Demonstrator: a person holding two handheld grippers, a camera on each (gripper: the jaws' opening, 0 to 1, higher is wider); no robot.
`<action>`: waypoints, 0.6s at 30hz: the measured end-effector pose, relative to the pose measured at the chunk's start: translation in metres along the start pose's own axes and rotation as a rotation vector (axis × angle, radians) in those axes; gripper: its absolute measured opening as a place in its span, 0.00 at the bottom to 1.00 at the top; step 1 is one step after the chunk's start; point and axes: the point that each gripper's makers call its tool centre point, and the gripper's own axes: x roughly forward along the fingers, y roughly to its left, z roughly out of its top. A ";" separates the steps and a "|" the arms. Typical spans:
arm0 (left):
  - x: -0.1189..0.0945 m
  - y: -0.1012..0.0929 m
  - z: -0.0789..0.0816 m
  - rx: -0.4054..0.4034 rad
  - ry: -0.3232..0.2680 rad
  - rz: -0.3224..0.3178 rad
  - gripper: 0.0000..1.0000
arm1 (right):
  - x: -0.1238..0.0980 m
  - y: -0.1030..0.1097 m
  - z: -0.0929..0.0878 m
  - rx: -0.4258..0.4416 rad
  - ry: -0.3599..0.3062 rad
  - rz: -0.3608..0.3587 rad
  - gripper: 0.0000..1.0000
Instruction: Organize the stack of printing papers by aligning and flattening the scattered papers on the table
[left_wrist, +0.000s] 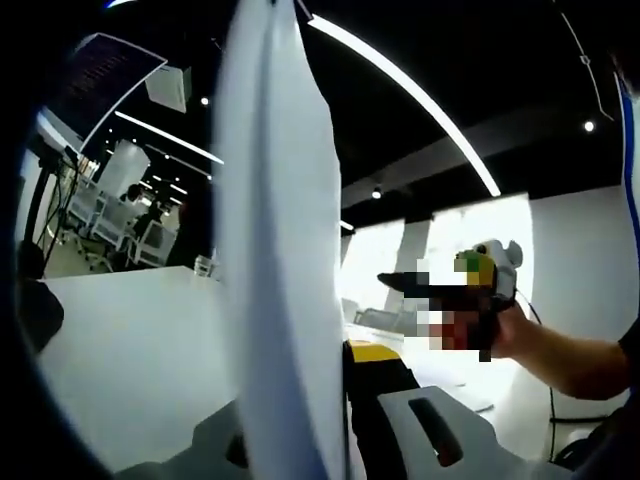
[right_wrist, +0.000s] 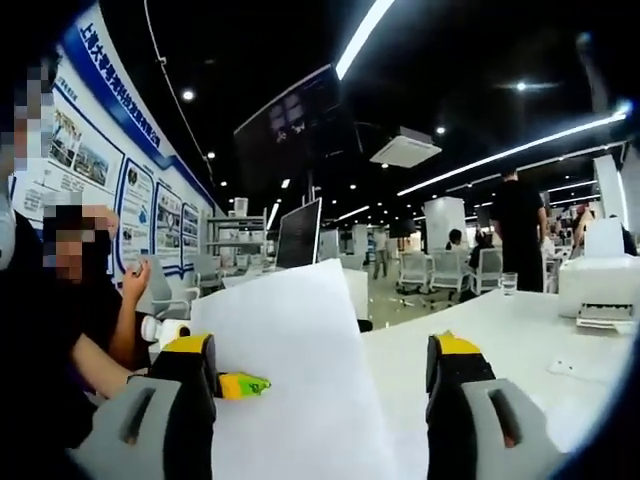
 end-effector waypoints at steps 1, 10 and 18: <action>0.000 0.000 0.000 0.000 0.000 0.001 0.06 | -0.003 -0.003 0.000 -0.004 -0.003 -0.013 0.83; 0.000 0.001 0.000 -0.002 -0.001 0.003 0.06 | -0.021 -0.018 0.004 0.019 -0.034 -0.074 0.84; -0.001 0.001 0.001 -0.006 -0.005 0.002 0.06 | -0.040 -0.027 0.005 -0.003 -0.058 -0.137 0.82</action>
